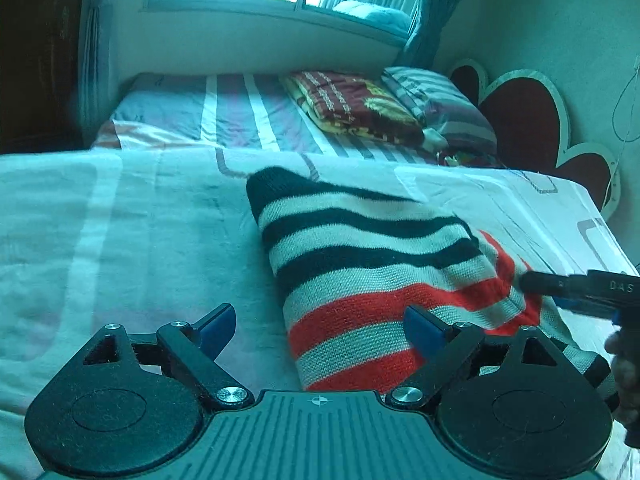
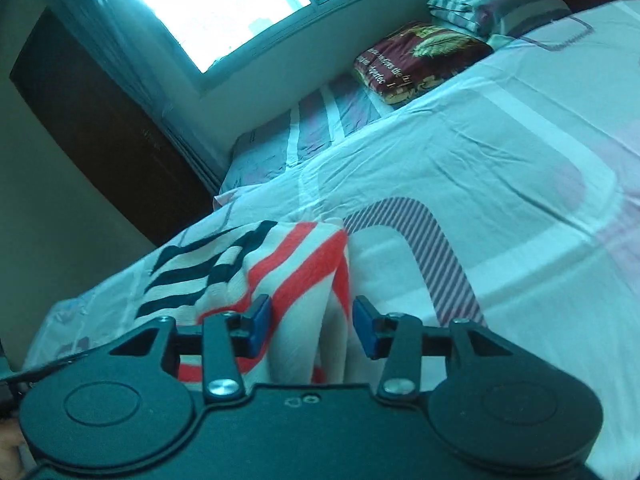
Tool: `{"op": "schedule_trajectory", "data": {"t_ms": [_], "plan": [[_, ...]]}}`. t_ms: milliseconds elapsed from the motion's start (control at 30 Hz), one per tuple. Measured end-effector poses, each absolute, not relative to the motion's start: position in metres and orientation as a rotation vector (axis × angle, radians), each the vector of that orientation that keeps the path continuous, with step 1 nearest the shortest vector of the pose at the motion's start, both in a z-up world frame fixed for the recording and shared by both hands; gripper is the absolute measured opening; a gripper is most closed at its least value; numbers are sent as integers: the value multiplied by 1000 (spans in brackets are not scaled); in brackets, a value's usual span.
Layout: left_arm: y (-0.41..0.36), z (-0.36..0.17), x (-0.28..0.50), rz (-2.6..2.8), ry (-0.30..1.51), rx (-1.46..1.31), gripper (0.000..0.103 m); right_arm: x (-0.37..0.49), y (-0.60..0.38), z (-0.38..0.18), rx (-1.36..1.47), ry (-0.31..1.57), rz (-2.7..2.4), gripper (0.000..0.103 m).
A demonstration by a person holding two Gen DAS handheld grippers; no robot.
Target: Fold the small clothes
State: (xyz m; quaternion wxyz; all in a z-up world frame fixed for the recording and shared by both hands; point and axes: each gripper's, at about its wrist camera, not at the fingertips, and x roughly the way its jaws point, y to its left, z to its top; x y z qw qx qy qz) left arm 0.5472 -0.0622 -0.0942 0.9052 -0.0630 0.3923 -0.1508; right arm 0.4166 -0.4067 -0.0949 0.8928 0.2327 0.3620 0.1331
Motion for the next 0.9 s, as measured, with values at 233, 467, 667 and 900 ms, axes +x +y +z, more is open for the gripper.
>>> {"op": "schedule_trajectory", "data": {"t_ms": [233,467,667,900], "plan": [[-51,-113,512,-235,718,-147,91,410,-372,-77,161,561,385,13],[-48,-96,518,-231,736,-126,93,412,-405,-88,318,625,270,34],[-67,-67,497,-324,681,-58,93,346,-386,-49,167,542,414,27],[-75,-92,480,-314,727,-15,93,322,-369,-82,-41,611,389,25]]}}
